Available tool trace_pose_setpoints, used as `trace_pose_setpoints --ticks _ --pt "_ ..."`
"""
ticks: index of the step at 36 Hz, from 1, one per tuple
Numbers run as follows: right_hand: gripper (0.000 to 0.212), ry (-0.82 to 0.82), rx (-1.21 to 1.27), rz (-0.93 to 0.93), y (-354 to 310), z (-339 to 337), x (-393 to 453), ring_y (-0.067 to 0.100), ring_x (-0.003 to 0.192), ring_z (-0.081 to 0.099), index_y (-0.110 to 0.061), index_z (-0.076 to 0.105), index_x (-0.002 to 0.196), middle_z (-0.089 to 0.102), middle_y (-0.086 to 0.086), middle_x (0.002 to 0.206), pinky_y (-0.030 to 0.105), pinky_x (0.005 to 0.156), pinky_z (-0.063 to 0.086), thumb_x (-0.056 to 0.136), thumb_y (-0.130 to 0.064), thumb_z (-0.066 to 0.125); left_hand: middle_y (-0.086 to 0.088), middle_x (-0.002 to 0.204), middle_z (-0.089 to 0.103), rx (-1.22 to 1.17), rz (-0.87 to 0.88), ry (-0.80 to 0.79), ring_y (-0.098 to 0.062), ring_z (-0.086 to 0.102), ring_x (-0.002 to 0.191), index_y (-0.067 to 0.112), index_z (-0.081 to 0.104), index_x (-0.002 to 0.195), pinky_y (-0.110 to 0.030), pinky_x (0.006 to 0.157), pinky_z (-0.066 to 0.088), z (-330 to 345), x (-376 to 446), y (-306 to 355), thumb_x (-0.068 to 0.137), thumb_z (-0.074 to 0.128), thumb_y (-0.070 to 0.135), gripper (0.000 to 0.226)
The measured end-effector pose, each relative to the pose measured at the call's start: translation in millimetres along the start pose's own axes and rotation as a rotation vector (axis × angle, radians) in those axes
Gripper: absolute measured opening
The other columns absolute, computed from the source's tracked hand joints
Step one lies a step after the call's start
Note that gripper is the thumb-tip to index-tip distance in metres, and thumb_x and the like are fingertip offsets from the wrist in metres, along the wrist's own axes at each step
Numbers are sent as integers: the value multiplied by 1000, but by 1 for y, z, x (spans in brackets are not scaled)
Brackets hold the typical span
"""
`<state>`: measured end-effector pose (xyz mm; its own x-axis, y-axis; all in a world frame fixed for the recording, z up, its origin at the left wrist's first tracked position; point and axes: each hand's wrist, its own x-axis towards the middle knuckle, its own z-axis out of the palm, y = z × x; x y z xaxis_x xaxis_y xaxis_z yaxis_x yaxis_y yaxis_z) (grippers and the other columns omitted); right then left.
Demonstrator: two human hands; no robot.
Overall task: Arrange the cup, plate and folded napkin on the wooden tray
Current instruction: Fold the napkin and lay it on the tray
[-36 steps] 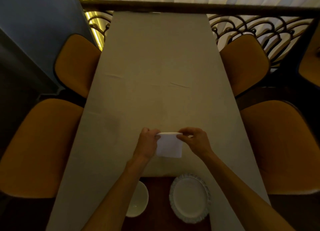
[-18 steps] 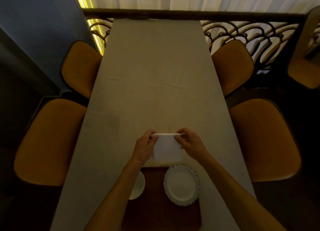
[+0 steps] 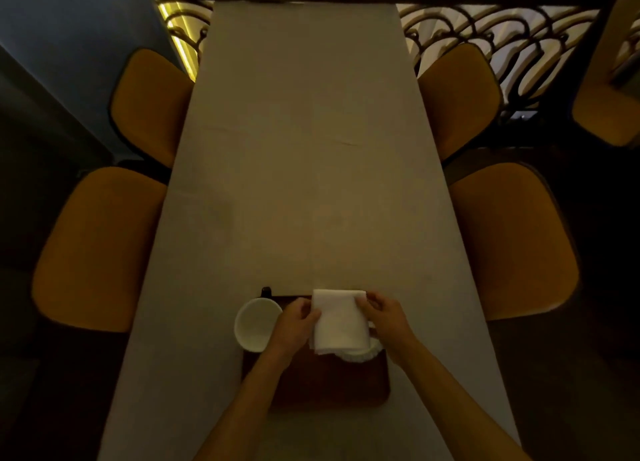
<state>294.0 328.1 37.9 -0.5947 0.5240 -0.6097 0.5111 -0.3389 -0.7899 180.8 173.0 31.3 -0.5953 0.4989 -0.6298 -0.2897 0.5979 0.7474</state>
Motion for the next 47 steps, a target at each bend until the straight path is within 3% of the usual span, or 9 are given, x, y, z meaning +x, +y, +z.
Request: trace_pose_setpoints --ticks 4,7,11,18,25,30,34,37,47 --pt "25 -73 116 130 24 1 -14 21 101 65 -16 65 118 69 3 111 40 79 58 94 -20 60 -10 103 64 -32 -71 23 -26 64 95 11 55 101 -47 79 54 8 -8 -19 95 54 27 18" --pt "27 -139 128 183 38 3 -26 25 103 67 -10 64 120 69 8 114 37 75 59 94 -18 60 -14 104 62 -83 -110 53 -27 63 94 6 53 102 -40 73 52 12 -16 -31 95 53 23 18" --pt "30 -204 123 195 55 5 -35 25 102 69 -3 61 123 69 13 116 34 75 60 94 -10 58 -12 102 63 -111 -135 81 -23 63 91 5 55 103 -40 77 53 13 -25 -45 94 55 22 18" --pt "31 -233 -41 146 80 18 -44 18 107 65 -22 56 122 64 3 120 40 85 59 93 -12 61 -9 102 63 -68 -191 143 -17 60 87 6 57 107 -27 66 49 8 -36 -70 93 56 23 22" --pt "30 -72 -172 83 99 42 -46 7 98 62 -21 59 116 64 -3 110 26 79 57 89 -10 65 -16 117 64 95 -223 168 -25 61 99 4 57 117 -34 78 47 -1 -37 -89 94 55 25 31" --pt "30 22 -265 80 113 52 -41 14 96 67 -15 66 111 69 -2 102 35 81 59 83 -12 73 -15 120 63 185 -225 151 -29 61 108 3 56 120 -36 84 49 -8 -35 -97 88 64 22 38" --pt "18 94 -328 92 116 59 -41 12 81 65 -20 66 91 68 -2 87 27 70 55 79 -16 78 -17 120 64 193 -249 182 -31 61 108 3 59 118 -45 91 52 -14 -33 -107 84 69 23 41" --pt "16 120 -371 76 117 64 -41 10 78 63 -18 66 90 66 -3 83 18 63 48 79 -18 78 -18 120 64 169 -248 202 -32 61 108 2 59 118 -45 90 52 -16 -33 -111 83 70 22 42" --pt "20 138 -557 56 130 69 -37 16 83 65 -12 70 92 71 6 91 31 70 54 81 -28 76 -17 113 66 101 -262 321 -31 62 104 1 60 113 -37 86 49 -13 -33 -114 79 75 19 41"
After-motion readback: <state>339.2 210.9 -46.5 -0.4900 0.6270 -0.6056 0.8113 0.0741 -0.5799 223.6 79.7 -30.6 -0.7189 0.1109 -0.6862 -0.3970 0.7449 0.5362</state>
